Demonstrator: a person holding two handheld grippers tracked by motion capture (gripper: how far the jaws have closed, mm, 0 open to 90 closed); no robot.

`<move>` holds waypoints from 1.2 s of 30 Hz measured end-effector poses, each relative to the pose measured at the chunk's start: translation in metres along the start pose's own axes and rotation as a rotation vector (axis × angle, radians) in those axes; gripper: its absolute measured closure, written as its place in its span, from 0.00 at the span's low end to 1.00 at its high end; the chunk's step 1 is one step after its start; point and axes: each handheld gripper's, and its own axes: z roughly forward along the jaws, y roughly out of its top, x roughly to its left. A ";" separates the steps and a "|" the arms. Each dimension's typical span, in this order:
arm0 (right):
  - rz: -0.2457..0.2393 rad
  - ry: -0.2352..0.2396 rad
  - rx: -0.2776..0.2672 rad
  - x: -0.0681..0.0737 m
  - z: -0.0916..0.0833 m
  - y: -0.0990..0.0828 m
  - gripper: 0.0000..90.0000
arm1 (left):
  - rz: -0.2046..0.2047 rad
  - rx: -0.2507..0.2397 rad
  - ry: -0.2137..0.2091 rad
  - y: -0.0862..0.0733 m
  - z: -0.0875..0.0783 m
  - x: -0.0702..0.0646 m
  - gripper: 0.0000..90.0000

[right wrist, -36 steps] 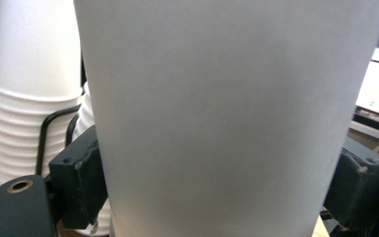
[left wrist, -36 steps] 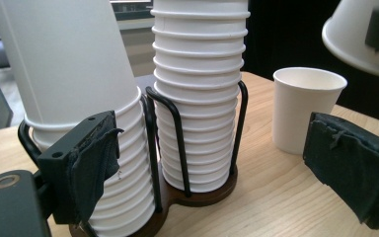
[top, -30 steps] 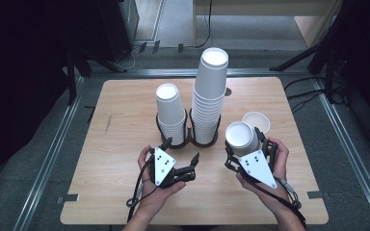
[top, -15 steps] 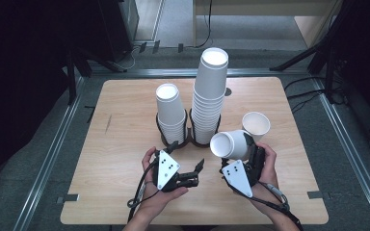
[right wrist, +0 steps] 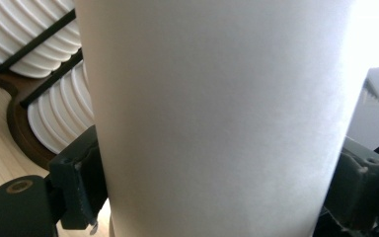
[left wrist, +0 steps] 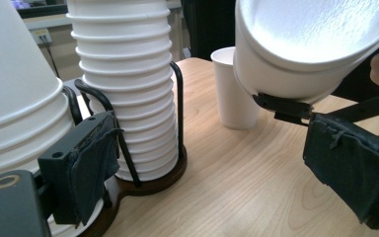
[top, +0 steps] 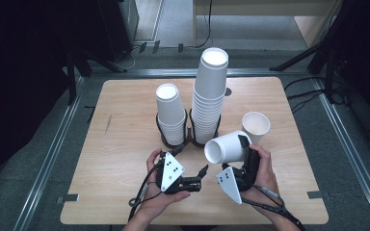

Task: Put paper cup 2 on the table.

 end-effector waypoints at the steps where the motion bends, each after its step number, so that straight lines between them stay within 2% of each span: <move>1: -0.016 -0.005 -0.004 0.000 0.000 0.000 0.15 | 0.001 0.001 -0.001 0.000 0.000 0.000 0.08; 4: -0.067 -0.007 -0.018 0.001 -0.001 -0.001 0.15 | 0.009 0.000 -0.006 0.000 0.000 -0.001 0.08; 12: -0.128 0.019 -0.045 0.006 -0.004 0.002 0.15 | 0.035 -0.002 -0.044 0.000 0.000 -0.006 0.08; 28: -0.182 0.089 -0.078 0.016 -0.007 0.004 0.15 | 0.054 -0.001 -0.147 0.001 -0.001 -0.014 0.09; 35: -0.199 0.131 -0.097 0.020 -0.010 0.004 0.15 | 0.038 -0.008 -0.185 0.001 -0.003 -0.012 0.10; 36: -0.206 0.140 -0.102 0.020 -0.010 0.004 0.15 | 0.038 -0.009 -0.181 0.001 -0.003 -0.012 0.12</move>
